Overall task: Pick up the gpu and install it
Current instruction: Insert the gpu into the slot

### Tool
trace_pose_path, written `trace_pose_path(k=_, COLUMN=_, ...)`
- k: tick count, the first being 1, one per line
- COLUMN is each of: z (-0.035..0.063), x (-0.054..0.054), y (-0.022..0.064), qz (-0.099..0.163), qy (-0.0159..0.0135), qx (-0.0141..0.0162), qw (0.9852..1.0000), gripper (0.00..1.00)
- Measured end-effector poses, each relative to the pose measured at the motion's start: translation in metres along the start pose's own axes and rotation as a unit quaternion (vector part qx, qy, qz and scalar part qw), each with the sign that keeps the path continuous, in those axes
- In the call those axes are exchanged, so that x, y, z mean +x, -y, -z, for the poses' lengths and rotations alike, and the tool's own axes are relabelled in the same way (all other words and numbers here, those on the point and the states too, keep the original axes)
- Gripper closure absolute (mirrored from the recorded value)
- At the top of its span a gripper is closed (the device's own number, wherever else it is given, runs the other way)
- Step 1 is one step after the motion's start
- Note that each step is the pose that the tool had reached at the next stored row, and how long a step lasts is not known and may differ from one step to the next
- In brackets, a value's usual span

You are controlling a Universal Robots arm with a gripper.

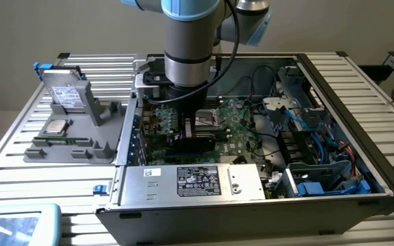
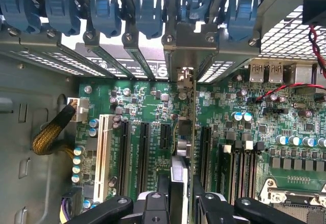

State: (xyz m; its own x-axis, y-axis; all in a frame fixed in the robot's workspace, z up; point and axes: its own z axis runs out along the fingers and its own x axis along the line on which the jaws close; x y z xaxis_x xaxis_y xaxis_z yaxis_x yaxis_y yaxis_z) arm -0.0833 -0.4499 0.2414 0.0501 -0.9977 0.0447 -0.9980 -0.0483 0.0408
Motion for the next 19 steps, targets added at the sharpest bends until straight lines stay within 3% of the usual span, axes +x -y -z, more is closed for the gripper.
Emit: trace_pose_path(k=19, z=-0.0010, x=-0.0001, y=-0.0011, qz=0.004, qy=-0.0002, qx=0.0002, qw=1.0000, gripper=0.73)
